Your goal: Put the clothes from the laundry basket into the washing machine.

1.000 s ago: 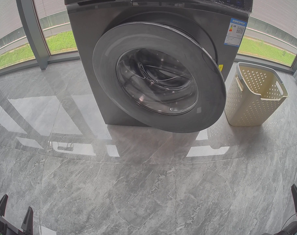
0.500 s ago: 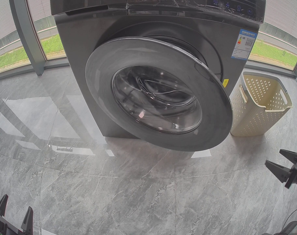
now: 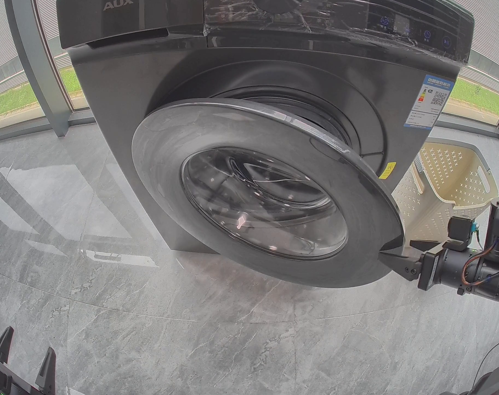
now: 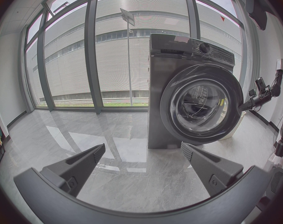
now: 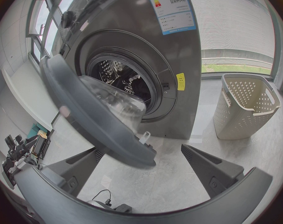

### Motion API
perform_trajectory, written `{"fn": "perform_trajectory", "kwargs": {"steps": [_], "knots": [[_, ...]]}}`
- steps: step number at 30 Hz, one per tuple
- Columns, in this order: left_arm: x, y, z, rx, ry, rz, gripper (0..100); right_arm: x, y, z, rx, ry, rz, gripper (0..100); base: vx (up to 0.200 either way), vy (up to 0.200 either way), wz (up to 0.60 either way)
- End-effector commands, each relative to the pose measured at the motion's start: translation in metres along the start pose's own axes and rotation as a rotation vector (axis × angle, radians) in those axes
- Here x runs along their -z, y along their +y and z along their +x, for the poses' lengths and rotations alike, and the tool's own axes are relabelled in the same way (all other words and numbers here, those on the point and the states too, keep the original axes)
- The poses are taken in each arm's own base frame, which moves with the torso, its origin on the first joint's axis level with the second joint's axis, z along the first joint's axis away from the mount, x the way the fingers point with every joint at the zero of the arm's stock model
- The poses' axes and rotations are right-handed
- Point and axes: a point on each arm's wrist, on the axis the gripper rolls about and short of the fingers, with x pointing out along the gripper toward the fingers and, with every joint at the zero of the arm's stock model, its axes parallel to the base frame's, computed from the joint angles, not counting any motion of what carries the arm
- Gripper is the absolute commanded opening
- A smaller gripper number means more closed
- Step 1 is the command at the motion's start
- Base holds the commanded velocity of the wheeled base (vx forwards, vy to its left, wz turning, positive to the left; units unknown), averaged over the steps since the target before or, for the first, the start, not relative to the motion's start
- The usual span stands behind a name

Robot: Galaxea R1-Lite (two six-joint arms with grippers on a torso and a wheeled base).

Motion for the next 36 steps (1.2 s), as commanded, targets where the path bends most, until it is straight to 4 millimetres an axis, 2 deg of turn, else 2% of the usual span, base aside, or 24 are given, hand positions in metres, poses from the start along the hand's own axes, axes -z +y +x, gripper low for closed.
{"fn": "perform_trajectory", "kwargs": {"steps": [1, 4, 10, 16, 20, 23, 27, 30, 33, 36], "knots": [[0.005, 0.000, 0.000, -0.001, 0.006, 0.002, 100, 0.007, -0.003, 0.015, 0.009, 0.057, 0.007, 100, 0.000, 0.000, 0.00], [0.005, 0.000, 0.000, -0.001, 0.005, 0.002, 100, 0.004, -0.002, 0.016, 0.009, 0.039, 0.005, 100, 0.000, 0.000, 0.00], [0.005, 0.000, 0.000, -0.001, 0.005, 0.002, 100, -0.001, -0.003, 0.016, 0.014, 0.022, 0.005, 100, 0.200, 0.000, 0.00], [0.005, 0.000, 0.000, -0.001, 0.005, 0.002, 100, -0.014, -0.021, 0.015, 0.108, -0.034, 0.028, 100, 0.000, 0.000, 0.00], [0.005, 0.000, 0.000, -0.001, 0.005, 0.004, 100, -0.010, -0.024, 0.014, 0.127, -0.022, 0.035, 100, 0.000, 0.000, 0.00], [0.005, 0.000, 0.000, -0.001, 0.005, 0.004, 100, 0.003, -0.022, 0.012, 0.119, 0.026, 0.035, 100, 0.000, 0.000, 0.00], [0.005, 0.000, 0.000, -0.001, 0.005, 0.004, 100, 0.019, -0.009, 0.011, 0.053, 0.086, 0.018, 100, 0.000, 0.000, 0.00], [0.005, 0.000, 0.000, -0.001, 0.005, 0.004, 100, 0.029, 0.016, 0.012, -0.063, 0.120, -0.007, 100, 0.000, 0.000, 0.00], [0.005, 0.000, 0.000, -0.001, 0.005, 0.004, 100, 0.026, 0.027, 0.013, -0.118, 0.093, 0.007, 100, 0.000, 0.000, 0.00], [0.005, 0.000, 0.000, -0.001, 0.006, 0.004, 100, 0.014, 0.041, 0.018, -0.183, 0.004, 0.037, 100, 0.133, 0.000, 0.00]]}}
